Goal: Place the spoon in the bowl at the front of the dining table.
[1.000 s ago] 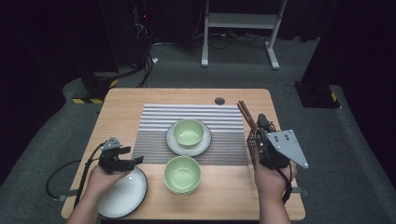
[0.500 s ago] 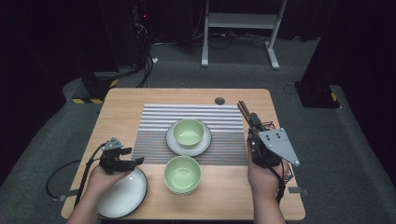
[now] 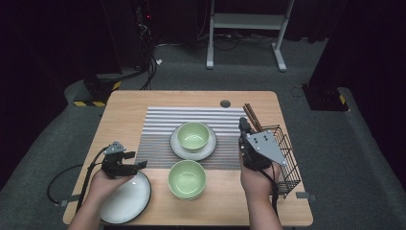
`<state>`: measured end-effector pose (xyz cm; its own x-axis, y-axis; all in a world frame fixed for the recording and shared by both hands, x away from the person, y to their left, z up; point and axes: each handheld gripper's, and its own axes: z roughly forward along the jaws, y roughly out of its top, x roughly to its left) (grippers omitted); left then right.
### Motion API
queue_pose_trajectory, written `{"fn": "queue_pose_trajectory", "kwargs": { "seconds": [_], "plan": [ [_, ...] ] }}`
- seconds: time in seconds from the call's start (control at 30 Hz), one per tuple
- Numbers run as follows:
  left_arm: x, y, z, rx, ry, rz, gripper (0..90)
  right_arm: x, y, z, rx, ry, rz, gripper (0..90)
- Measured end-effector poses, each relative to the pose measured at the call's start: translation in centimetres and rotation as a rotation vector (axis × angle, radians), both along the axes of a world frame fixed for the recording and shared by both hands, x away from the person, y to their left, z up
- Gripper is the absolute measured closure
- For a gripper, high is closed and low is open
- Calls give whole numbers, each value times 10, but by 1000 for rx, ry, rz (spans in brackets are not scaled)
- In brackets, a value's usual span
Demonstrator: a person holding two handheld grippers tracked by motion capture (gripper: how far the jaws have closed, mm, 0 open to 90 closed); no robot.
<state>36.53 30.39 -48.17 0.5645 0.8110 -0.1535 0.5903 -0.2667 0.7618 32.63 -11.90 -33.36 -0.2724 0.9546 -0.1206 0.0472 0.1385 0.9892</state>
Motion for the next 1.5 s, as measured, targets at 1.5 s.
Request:
{"fn": "queue_pose_trajectory", "kwargs": {
  "seconds": [1.5],
  "plan": [
    [-2,1,3,8,-22,5,248,42,66,-25,45,27,135,893]
  ]
}}
